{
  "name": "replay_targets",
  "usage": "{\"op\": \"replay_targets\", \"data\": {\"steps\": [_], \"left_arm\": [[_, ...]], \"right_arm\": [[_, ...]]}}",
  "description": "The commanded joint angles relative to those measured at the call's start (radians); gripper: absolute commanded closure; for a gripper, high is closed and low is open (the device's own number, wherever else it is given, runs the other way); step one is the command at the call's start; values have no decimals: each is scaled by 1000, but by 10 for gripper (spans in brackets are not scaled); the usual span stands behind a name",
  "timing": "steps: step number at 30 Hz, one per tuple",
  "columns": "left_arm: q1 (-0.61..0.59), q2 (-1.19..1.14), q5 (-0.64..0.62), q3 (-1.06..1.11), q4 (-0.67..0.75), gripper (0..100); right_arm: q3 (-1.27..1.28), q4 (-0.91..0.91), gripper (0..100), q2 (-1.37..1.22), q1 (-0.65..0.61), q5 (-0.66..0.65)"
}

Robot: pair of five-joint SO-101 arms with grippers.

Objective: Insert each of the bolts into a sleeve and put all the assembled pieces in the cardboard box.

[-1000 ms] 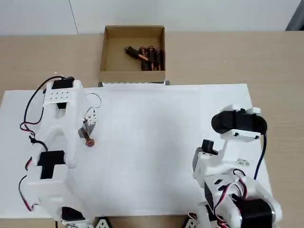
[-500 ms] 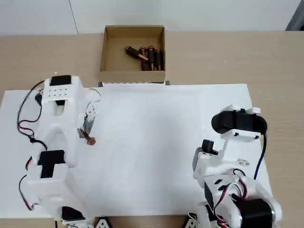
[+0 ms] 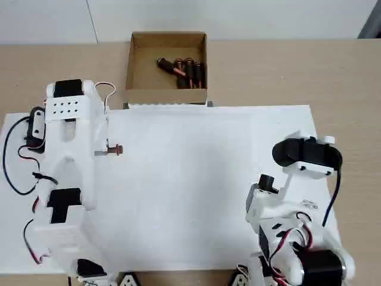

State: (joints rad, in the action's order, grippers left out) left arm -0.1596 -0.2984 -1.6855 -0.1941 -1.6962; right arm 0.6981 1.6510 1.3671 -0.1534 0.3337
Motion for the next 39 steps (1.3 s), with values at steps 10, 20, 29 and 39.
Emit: {"op": "replay_targets", "data": {"steps": [10, 20, 29, 39], "left_arm": [[3, 17, 18, -44, -12, 877], [-5, 18, 199, -44, -21, 771], [-17, 18, 885, -76, -58, 772], [-61, 18, 1691, -76, -57, 772]], "right_arm": [[-5, -21, 996, -4, 8, 5], [-5, -21, 996, -4, 8, 5], [-5, -21, 996, -4, 8, 3], [-5, -21, 996, -4, 7, 2]]}}
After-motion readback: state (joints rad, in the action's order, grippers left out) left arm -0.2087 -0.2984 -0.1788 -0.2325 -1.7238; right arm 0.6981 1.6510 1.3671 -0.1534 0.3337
